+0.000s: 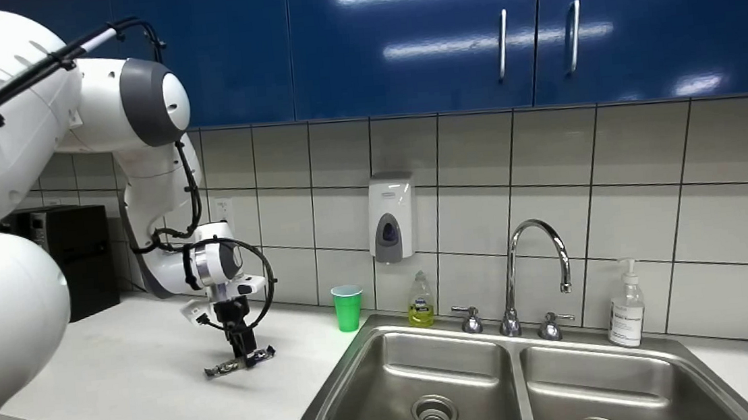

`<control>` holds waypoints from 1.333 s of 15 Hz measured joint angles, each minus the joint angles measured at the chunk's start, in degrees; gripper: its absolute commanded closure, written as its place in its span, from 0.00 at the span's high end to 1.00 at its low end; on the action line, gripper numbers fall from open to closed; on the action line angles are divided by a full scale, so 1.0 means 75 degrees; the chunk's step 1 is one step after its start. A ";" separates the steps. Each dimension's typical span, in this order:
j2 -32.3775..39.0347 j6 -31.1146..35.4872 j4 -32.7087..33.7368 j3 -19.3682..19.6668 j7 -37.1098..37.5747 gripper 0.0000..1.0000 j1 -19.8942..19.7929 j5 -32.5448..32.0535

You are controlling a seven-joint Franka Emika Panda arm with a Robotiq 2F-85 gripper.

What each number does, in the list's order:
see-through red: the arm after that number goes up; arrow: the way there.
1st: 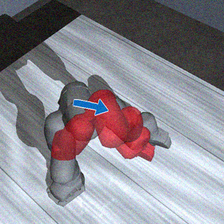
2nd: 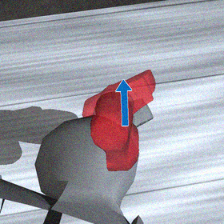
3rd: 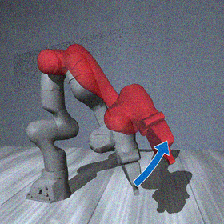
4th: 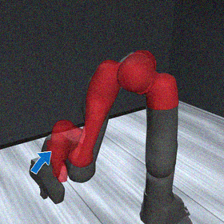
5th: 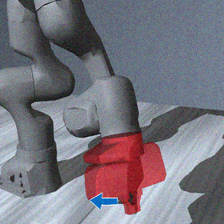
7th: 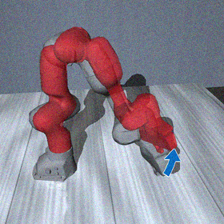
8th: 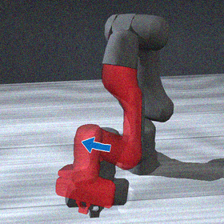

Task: Pick up the object from the counter and put it in the sink

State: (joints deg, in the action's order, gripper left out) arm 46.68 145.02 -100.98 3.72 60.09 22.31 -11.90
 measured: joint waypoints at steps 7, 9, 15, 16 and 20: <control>0.0031 -0.0078 0.0205 0.0000 0.0000 0.08 0.0054 0.0042; 0.0042 -0.0119 0.0229 0.0000 0.0000 0.08 0.0054 0.0043; 0.0028 -0.0211 0.0251 0.0072 0.0000 0.08 0.0054 0.0044; 0.0002 -0.0217 0.0243 0.0112 0.0000 0.08 0.0055 0.0043; -0.0316 -0.0220 0.0068 0.0311 0.0000 0.08 0.0121 0.0033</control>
State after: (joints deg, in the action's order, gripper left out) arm 44.31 143.37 -100.47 6.05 60.09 23.22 -11.65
